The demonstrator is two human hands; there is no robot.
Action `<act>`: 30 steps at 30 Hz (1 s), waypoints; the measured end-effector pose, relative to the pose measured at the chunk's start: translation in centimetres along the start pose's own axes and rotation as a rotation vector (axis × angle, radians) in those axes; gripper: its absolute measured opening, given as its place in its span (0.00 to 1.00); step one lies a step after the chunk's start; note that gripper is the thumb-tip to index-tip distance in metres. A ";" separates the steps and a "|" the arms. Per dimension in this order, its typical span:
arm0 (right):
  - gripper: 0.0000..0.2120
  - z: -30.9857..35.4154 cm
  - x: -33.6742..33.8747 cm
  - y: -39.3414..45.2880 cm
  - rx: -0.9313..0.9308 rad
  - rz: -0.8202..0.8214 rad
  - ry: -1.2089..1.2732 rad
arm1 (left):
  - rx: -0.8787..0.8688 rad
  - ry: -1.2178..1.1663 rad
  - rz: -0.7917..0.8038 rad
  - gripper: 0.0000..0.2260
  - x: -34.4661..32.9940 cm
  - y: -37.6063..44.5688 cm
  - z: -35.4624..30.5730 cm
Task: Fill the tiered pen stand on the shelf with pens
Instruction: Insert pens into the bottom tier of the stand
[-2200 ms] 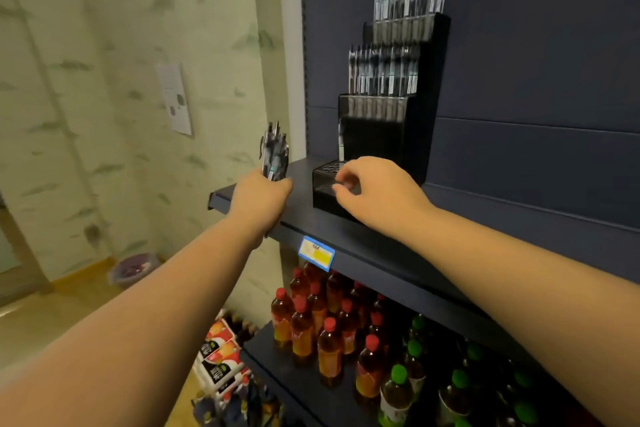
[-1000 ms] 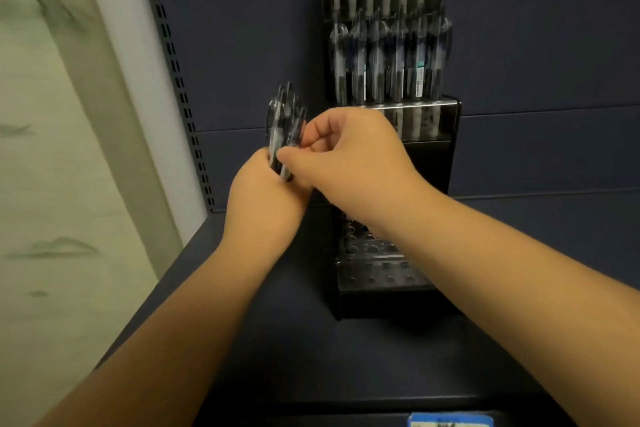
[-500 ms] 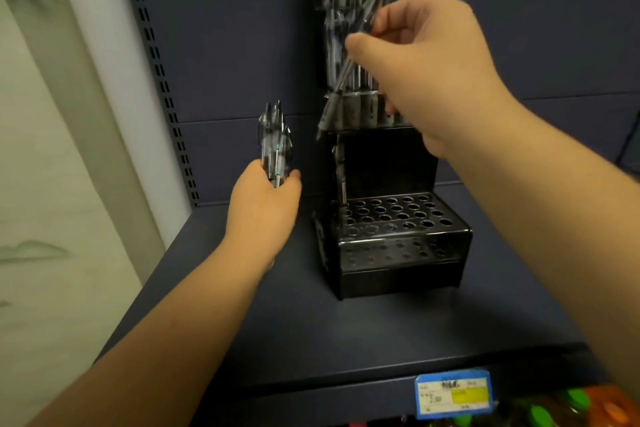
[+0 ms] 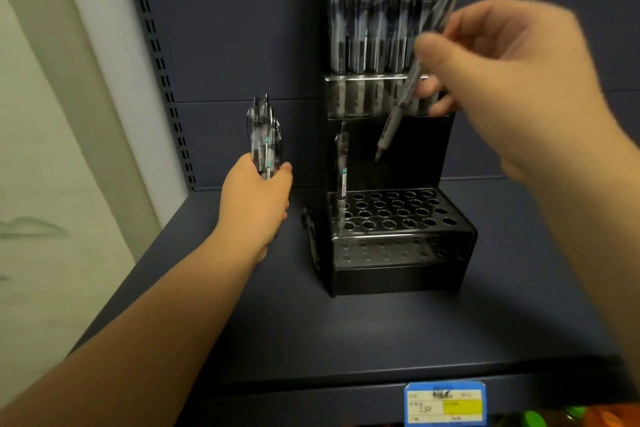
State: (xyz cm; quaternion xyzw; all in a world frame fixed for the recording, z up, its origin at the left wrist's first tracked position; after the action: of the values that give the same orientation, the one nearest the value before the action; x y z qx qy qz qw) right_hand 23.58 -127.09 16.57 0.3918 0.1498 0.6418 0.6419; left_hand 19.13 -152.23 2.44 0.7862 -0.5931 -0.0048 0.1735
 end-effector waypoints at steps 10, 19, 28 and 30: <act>0.05 -3.9 -3.4 -0.4 -0.196 0.225 -0.170 | 0.157 0.041 0.082 0.07 -0.3 0.7 1.8; 0.07 -3.9 -4.2 -0.2 -0.237 0.329 -0.362 | 0.424 0.214 0.385 0.03 -2.5 0.5 4.4; 0.10 -4.1 -5.2 0.3 -0.234 0.431 -0.501 | 0.473 0.381 0.442 0.02 -3.9 0.9 4.4; 0.10 -4.5 -6.0 0.0 -0.236 0.491 -0.545 | 0.471 0.429 0.449 0.03 -4.1 0.9 4.0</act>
State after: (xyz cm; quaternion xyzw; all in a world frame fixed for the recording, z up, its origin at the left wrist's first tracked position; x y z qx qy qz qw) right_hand 19.67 -131.36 11.85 0.4958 -0.1992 0.6616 0.5262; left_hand 16.21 -149.72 -1.88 0.6384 -0.6855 0.3339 0.1052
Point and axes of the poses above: each hand's wrist, its own y-axis towards the middle knuckle, its own x-axis out of the back of the hand, z = x × y, the point moved 8 cm from there along y, towards the middle knuckle, and after that the axes turned 10 degrees about z, right-handed, at the moved point
